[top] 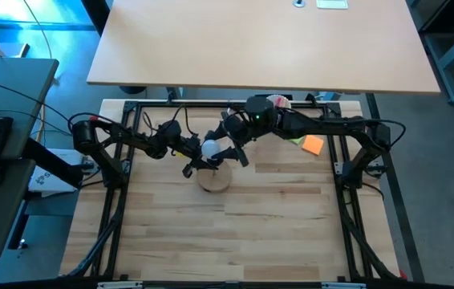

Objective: Screw lightbulb
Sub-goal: Insert the light bulb into the lamp

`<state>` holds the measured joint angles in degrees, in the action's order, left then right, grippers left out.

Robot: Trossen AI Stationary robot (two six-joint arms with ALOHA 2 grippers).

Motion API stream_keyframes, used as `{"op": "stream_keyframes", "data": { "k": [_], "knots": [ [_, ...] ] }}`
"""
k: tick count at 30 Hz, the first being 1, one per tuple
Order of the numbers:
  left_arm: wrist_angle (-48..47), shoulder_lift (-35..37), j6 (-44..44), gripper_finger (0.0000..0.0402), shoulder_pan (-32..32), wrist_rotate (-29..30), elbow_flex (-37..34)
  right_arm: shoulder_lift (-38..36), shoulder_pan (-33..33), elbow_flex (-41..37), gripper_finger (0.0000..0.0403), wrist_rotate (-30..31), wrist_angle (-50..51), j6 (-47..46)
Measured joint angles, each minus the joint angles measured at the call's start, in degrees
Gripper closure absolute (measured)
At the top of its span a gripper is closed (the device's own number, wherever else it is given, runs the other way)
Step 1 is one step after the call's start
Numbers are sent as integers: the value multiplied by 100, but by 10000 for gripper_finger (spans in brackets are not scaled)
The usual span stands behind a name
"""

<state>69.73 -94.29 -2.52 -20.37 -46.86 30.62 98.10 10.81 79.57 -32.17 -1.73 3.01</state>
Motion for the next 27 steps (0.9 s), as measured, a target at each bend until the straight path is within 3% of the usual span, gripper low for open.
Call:
{"op": "stream_keyframes", "data": {
  "k": [4,11,27],
  "knots": [
    [276,169,12,258,61,226,-258,0,-117,-4,123,146,-122,-43],
    [265,379,354,258,276,650,-368,2,-375,-9,123,1203,-265,-149],
    [125,454,423,259,364,649,-370,-53,-658,-3,124,1747,168,-145]
  ]
}}
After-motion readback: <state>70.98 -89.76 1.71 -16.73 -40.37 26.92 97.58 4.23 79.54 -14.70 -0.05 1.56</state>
